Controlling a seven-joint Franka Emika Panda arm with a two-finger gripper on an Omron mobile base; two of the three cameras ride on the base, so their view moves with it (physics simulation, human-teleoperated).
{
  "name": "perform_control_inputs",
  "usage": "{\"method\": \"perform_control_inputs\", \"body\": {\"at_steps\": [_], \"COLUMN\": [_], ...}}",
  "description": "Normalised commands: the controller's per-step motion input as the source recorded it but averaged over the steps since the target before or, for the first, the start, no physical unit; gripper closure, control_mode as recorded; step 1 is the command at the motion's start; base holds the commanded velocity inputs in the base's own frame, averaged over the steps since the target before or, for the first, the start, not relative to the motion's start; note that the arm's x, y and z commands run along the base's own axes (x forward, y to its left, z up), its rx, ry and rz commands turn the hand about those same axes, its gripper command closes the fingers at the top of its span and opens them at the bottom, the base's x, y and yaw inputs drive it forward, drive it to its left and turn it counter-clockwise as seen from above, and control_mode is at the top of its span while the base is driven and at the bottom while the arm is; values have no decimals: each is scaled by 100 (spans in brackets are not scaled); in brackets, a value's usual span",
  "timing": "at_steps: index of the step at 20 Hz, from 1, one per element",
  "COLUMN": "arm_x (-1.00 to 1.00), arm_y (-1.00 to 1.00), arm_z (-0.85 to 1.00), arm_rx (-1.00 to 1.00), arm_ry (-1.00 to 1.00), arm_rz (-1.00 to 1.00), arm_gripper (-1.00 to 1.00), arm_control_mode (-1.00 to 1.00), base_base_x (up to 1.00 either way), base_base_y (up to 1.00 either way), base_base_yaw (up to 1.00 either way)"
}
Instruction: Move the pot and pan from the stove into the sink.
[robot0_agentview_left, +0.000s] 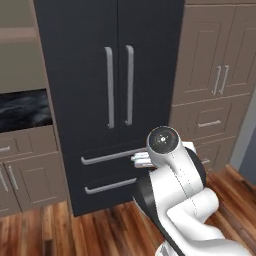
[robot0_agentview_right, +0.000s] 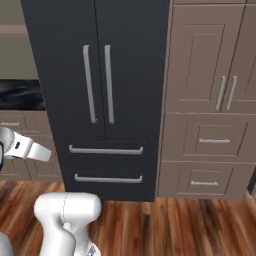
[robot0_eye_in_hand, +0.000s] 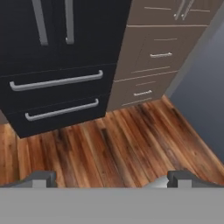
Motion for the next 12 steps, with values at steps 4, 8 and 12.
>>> {"method": "perform_control_inputs", "body": {"at_steps": [4, 8, 12], "arm_x": [0, 0, 0], "arm_y": [0, 0, 0], "arm_z": [0, 0, 0], "arm_rx": [0, 0, 0], "arm_ry": [0, 0, 0], "arm_rz": [0, 0, 0], "arm_gripper": [-100, -100, -100], "arm_control_mode": [100, 100, 100], "base_base_x": [78, 62, 47], "base_base_y": [27, 39, 54], "base_base_yaw": [-2, -4, -6]}}
